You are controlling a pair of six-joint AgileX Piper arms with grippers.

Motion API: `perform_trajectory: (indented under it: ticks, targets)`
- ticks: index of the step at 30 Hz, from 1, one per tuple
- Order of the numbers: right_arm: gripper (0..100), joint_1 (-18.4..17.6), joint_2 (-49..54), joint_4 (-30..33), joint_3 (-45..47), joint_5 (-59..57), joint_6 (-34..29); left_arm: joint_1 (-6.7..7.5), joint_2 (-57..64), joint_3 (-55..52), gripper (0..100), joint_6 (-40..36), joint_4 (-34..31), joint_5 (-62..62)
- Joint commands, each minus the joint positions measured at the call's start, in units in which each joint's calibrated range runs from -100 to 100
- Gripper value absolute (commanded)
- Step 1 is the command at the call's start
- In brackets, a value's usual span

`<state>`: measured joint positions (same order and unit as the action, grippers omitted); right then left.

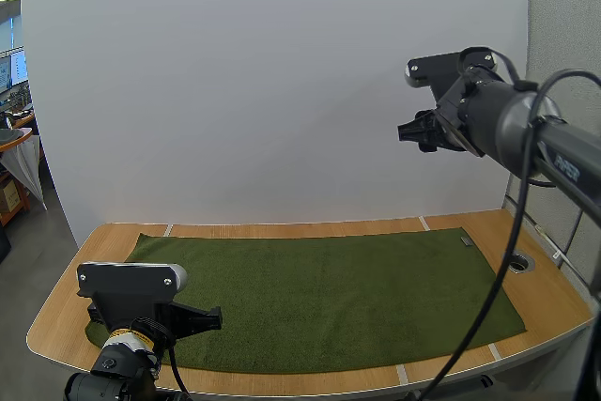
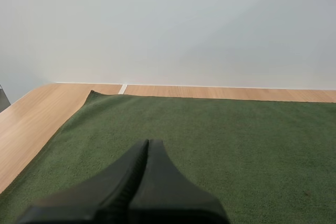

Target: Fold the towel

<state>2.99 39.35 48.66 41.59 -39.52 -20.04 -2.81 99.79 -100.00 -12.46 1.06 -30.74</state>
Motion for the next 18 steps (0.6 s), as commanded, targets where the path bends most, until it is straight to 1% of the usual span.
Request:
perform_trajectory:
  ticks: [1,4,6,11,13,18]
  targets:
    - [100,1.84,-1.5,0.0,-0.69,4.1,0.6,0.15,0.21,0.0,0,-0.1,-0.11,1.25]
    - [100,3.83,-3.15,-0.72,-0.69,7.93,1.7,0.15,0.21,0.0,0,-0.1,-0.11,1.25]
    - [100,5.58,-4.46,-3.01,-0.69,10.26,3.89,0.15,0.21,0.0,0,-0.1,-0.11,1.25]
    - [100,9.68,-7.42,-12.99,-0.69,16.2,12.8,0.15,0.21,0.0,0,-0.1,-0.11,1.25]
    - [100,11.09,-8.93,-18.05,-0.69,18.12,17.72,0.15,0.21,0.0,0,-0.1,-0.11,1.25]
    - [100,13.05,-12.53,-27.45,-0.69,20.13,27.01,0.15,0.21,0.0,0,-0.1,-0.11,1.25]
